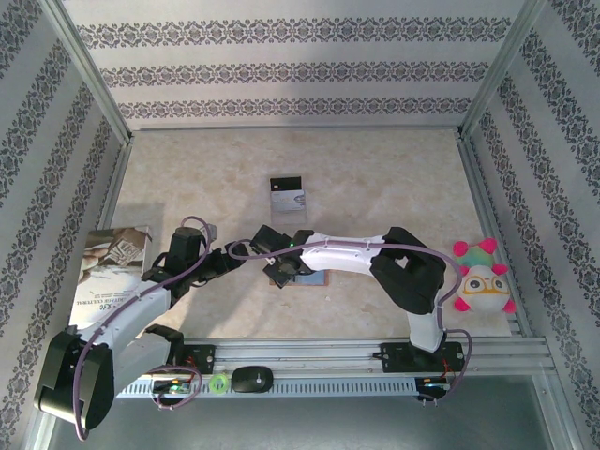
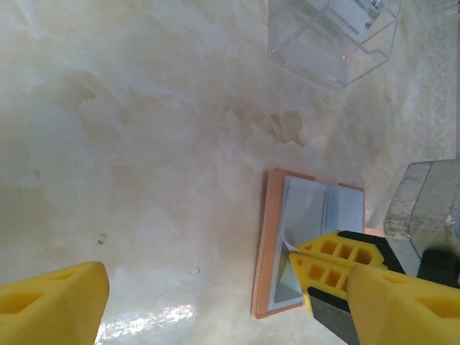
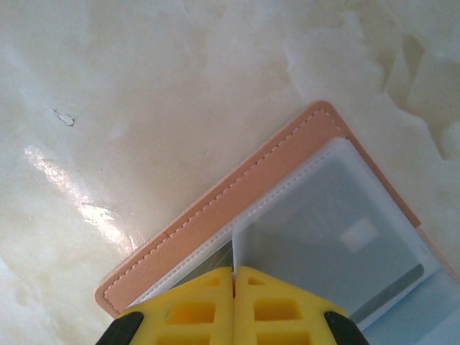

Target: Take the credit cards out of the card holder

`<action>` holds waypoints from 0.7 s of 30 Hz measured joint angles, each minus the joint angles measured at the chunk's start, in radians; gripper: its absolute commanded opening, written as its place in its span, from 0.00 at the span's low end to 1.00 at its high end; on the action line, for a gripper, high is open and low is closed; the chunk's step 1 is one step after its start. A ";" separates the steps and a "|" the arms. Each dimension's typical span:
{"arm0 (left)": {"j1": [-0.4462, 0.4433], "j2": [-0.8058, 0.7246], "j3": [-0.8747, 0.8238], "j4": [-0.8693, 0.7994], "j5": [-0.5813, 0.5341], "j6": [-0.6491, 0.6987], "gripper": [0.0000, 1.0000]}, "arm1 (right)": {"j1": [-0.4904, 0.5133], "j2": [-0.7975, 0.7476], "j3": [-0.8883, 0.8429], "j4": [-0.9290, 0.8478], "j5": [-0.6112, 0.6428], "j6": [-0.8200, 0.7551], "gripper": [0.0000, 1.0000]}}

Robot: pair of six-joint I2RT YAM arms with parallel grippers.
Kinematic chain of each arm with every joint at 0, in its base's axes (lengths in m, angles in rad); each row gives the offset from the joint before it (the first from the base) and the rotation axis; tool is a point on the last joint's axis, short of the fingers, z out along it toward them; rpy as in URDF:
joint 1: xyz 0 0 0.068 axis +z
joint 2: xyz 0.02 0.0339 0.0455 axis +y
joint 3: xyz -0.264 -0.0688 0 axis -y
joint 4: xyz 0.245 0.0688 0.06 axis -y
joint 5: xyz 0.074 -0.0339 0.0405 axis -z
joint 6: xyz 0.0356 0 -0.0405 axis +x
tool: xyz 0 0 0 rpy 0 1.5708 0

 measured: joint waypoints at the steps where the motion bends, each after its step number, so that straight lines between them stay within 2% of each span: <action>1: -0.006 0.006 0.000 0.003 0.002 -0.002 0.82 | -0.002 -0.012 -0.017 0.018 -0.008 0.000 0.00; 4: -0.039 0.037 0.000 0.022 0.004 -0.005 0.79 | -0.020 -0.061 -0.077 0.075 -0.047 0.007 0.00; 11: -0.154 0.145 0.021 0.083 -0.005 -0.004 0.46 | -0.085 -0.182 -0.216 0.241 -0.193 0.056 0.00; 17: -0.224 0.252 0.071 0.125 -0.015 -0.002 0.34 | -0.098 -0.196 -0.291 0.354 -0.266 0.116 0.00; 21: -0.262 0.313 0.096 0.157 -0.014 0.004 0.20 | -0.098 -0.202 -0.318 0.394 -0.284 0.141 0.00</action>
